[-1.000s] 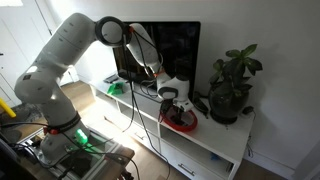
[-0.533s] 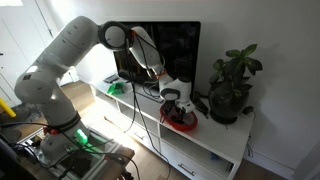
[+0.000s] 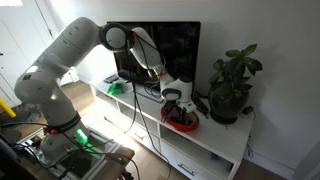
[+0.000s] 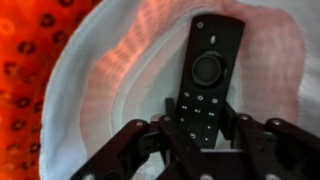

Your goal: Put the orange hat on top of the tv stand and take the remote control out of it

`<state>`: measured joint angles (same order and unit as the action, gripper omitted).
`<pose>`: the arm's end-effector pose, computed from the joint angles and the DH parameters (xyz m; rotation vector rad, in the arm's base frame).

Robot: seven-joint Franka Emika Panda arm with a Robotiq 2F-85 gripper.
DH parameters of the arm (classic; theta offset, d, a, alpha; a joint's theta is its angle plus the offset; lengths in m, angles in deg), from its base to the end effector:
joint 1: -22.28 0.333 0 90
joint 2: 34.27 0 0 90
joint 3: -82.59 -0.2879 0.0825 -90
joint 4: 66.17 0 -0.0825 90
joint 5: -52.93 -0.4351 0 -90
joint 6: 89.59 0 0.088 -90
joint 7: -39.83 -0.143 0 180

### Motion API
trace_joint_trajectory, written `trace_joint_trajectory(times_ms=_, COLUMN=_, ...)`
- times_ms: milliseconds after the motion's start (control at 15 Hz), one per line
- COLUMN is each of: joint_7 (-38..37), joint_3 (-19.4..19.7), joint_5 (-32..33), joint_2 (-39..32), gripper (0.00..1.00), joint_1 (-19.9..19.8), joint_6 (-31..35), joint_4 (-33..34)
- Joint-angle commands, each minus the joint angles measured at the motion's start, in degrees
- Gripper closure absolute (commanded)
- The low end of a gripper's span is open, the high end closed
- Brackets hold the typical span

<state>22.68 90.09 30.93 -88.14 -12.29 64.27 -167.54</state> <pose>0.4541 -0.4299 -0.0646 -2.4279 1.8977 -0.0156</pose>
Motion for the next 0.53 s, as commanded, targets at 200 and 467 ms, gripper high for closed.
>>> trace_joint_trajectory(times_ms=200, joint_7=-0.36, joint_3=0.87, joint_5=-2.22, joint_2=1.51, gripper=0.88, joint_1=1.00, joint_6=-1.26, joint_4=-0.59)
trace_joint_trajectory(times_ms=467, joint_7=0.44, joint_3=0.63, joint_5=-2.61, joint_2=4.90, gripper=0.94, joint_1=1.33, joint_6=-0.37, joint_4=-3.76)
